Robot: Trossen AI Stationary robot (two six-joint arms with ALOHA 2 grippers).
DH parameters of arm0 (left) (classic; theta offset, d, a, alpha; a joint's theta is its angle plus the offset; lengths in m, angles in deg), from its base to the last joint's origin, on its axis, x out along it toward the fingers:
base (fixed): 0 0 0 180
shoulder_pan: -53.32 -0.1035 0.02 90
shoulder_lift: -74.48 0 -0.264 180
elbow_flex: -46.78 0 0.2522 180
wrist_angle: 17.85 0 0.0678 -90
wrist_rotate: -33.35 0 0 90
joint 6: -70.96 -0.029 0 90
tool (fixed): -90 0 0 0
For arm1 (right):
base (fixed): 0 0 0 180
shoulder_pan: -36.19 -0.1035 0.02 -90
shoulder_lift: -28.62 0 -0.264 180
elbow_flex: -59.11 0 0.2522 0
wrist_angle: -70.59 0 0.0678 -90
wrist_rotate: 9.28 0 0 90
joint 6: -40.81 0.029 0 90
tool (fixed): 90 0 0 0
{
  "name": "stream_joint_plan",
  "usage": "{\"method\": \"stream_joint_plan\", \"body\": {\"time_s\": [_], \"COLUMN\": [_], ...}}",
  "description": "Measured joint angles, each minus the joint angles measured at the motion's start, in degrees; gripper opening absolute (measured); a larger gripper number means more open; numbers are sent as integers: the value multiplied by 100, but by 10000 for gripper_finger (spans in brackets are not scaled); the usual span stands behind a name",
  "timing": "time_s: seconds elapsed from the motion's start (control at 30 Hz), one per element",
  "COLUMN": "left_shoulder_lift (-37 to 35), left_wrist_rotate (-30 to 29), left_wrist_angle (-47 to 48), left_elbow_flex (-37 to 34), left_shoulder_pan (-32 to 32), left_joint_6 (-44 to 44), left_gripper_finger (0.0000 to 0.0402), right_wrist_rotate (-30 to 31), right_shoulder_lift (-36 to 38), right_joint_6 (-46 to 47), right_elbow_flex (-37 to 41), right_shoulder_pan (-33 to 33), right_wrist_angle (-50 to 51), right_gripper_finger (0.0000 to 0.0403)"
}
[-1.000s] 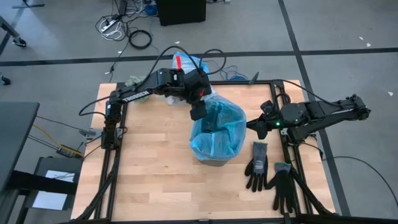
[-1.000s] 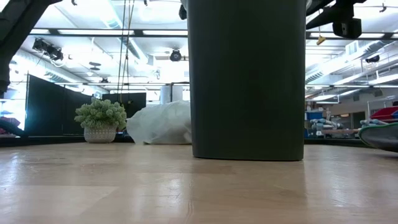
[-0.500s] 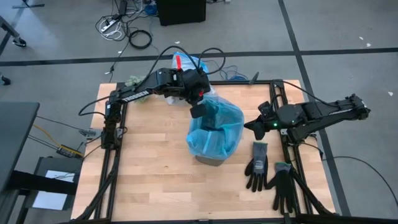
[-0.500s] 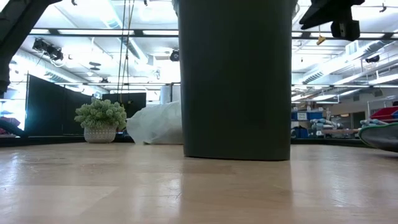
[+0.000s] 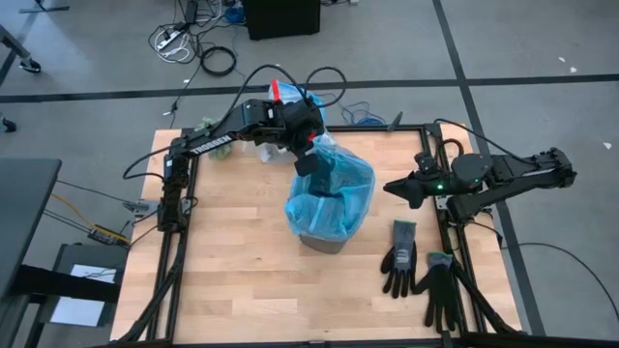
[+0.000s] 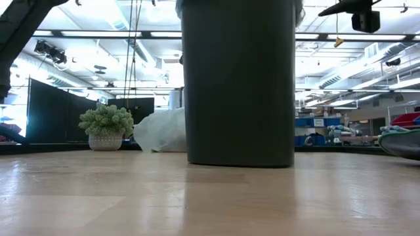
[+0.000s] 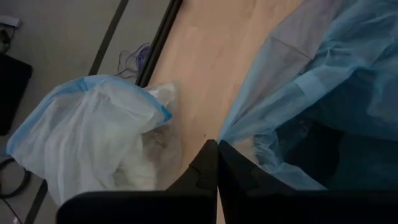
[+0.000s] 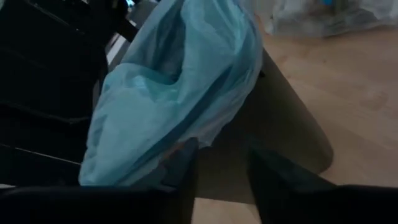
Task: Place trash/remove bag and relplace
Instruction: Insert the new blue trash bag into the trash bin
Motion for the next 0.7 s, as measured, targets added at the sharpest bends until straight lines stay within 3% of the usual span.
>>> {"method": "stream_joint_plan", "body": {"time_s": [0.13, 0.27, 0.7], "left_shoulder_lift": [44, 178, 201], "left_wrist_rotate": [0, 37, 65], "left_wrist_angle": [56, 138, 97], "left_elbow_flex": [0, 0, 0], "left_shoulder_pan": [4, 0, 2], "left_joint_6": [106, 115, 253], "left_gripper_finger": [5, 4, 5], "right_wrist_rotate": [150, 146, -509], "right_shoulder_lift": [-132, -349, -589], "right_joint_6": [-1, -13, -265], "right_elbow_flex": [0, 0, 0], "right_shoulder_pan": [69, 176, 648], "right_wrist_angle": [-19, -23, -409], "right_gripper_finger": [182, 193, 119]}}
